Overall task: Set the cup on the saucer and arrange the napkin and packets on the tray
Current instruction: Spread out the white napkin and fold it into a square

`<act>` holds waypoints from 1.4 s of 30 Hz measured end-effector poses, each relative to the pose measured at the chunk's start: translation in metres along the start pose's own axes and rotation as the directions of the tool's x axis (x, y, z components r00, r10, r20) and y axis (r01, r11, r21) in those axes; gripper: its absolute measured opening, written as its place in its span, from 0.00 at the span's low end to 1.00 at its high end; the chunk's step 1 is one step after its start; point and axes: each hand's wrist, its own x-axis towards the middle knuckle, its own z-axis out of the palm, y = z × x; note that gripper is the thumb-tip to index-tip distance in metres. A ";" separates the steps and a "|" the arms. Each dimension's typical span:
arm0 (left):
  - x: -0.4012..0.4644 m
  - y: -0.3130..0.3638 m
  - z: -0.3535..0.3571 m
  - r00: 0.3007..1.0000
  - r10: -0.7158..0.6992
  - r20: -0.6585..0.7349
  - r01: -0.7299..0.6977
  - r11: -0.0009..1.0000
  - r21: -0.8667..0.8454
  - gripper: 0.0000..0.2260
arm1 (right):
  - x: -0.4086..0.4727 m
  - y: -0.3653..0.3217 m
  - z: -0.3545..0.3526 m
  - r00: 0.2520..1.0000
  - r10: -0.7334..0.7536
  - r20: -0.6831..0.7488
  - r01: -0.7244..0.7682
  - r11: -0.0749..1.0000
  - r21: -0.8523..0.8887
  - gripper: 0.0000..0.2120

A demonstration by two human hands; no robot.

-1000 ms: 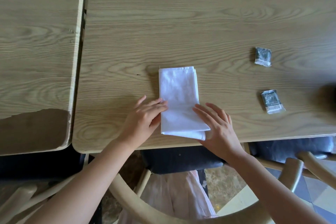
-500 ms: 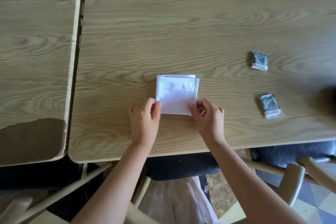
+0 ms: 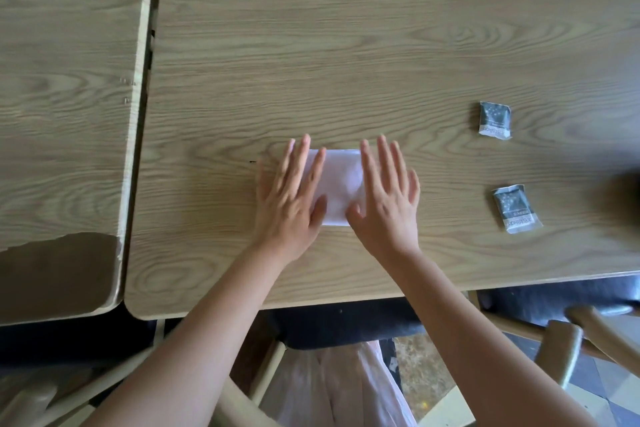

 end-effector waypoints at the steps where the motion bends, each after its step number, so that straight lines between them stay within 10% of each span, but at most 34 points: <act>1: 0.005 -0.001 0.001 0.999 0.039 0.038 -0.040 0.999 0.022 0.27 | 0.005 0.000 0.002 0.996 -0.074 0.057 0.077 0.995 -0.057 0.40; 16: 0.017 -0.017 -0.003 0.962 0.122 0.243 -0.140 0.989 0.056 0.25 | 0.017 0.022 0.025 0.958 -0.255 0.135 0.270 0.956 -0.115 0.29; 20: 0.011 -0.003 -0.004 0.969 -0.192 0.153 0.200 0.979 -0.044 0.27 | 0.015 0.019 0.024 0.960 -0.241 0.140 0.254 0.964 -0.080 0.29; 25: 0.010 0.027 -0.009 0.842 -0.538 -0.038 0.511 0.819 -0.261 0.14 | 0.015 0.019 0.023 0.956 -0.228 0.184 0.248 0.964 -0.096 0.29; 29: 0.028 0.026 -0.021 0.692 -0.698 0.183 0.653 0.499 -0.569 0.05 | 0.012 0.021 0.021 0.949 -0.250 0.194 0.268 0.961 -0.073 0.28; 39: 0.028 0.041 -0.081 0.688 -0.513 0.513 0.684 0.223 -0.695 0.10 | -0.001 0.002 -0.024 0.993 -0.111 0.035 0.097 0.956 0.276 0.30; 42: 0.021 0.051 -0.113 0.727 -0.436 0.530 0.628 0.109 -0.771 0.05 | -0.004 -0.016 -0.065 0.982 0.134 0.130 -0.186 0.753 0.631 0.40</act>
